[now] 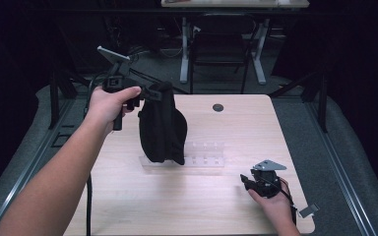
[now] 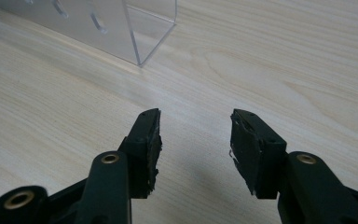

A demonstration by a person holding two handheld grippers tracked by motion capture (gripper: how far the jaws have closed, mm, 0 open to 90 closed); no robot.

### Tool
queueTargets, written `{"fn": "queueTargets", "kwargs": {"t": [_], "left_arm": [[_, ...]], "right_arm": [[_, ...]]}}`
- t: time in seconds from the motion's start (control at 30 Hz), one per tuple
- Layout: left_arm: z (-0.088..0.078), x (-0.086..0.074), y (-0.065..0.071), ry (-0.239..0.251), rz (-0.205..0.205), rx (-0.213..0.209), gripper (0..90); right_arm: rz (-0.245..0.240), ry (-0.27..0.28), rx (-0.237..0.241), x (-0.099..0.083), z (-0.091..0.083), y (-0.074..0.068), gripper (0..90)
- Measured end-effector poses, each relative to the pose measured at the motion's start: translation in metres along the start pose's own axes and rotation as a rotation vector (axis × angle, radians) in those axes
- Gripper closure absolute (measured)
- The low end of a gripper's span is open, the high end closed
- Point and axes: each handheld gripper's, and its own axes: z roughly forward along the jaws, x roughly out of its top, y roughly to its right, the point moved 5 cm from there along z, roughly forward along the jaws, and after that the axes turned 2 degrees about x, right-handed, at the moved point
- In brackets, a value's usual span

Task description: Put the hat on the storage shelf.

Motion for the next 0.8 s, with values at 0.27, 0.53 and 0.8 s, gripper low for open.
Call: {"fn": "queueTargets", "kwargs": {"t": [0.27, 0.53, 0.8], "left_arm": [[0.003, -0.002, 0.004, 0.001, 0.017, -0.005, 84.7], [0.009, -0.003, 0.007, -0.001, 0.014, -0.040, 84.6], [0.012, -0.003, 0.010, -0.003, 0.026, -0.041, 84.5]], "right_arm": [[-0.009, 0.037, 0.009, 0.009, -0.002, -0.008, 53.0], [-0.052, 0.061, 0.044, 0.029, -0.005, -0.030, 58.4], [-0.125, 0.058, 0.105, 0.050, 0.003, -0.059, 61.3]]}}
